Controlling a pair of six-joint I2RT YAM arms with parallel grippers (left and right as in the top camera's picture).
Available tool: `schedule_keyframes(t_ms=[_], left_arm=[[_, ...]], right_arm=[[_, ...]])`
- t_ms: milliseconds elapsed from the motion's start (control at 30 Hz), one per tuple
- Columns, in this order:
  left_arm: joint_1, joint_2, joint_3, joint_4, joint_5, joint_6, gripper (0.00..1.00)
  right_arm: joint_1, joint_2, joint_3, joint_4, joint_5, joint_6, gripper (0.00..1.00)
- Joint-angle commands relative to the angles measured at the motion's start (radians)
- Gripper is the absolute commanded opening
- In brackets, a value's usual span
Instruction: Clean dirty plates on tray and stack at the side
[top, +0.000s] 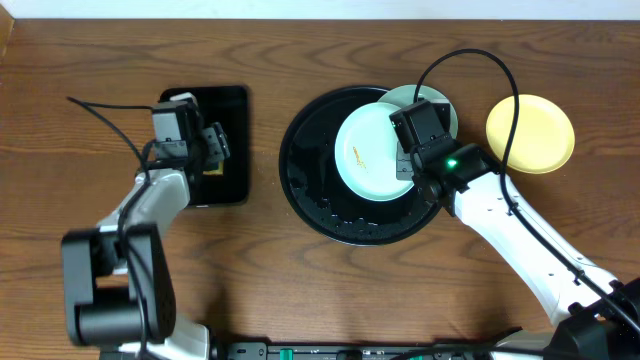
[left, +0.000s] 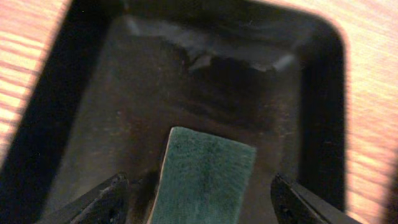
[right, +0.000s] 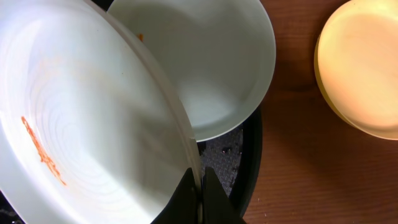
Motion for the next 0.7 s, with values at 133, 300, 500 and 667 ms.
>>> schedule_keyframes(t_ms=[133, 300, 500, 667], left_arm=[[0.0, 0.121, 0.016, 0.096, -0.008, 0.002, 0.73], [0.0, 0.14, 0.016, 0.111, -0.009, 0.009, 0.48], [0.0, 0.14, 0.016, 0.116, -0.008, 0.009, 0.08], [0.0, 0.118, 0.016, 0.112, -0.008, 0.008, 0.68]], right_arm=[[0.006, 0.002, -0.003, 0.002, 0.013, 0.018, 0.01], [0.006, 0.002, -0.003, 0.002, 0.013, 0.018, 0.01], [0.006, 0.002, -0.003, 0.002, 0.013, 0.018, 0.01], [0.006, 0.002, -0.003, 0.002, 0.013, 0.018, 0.01]])
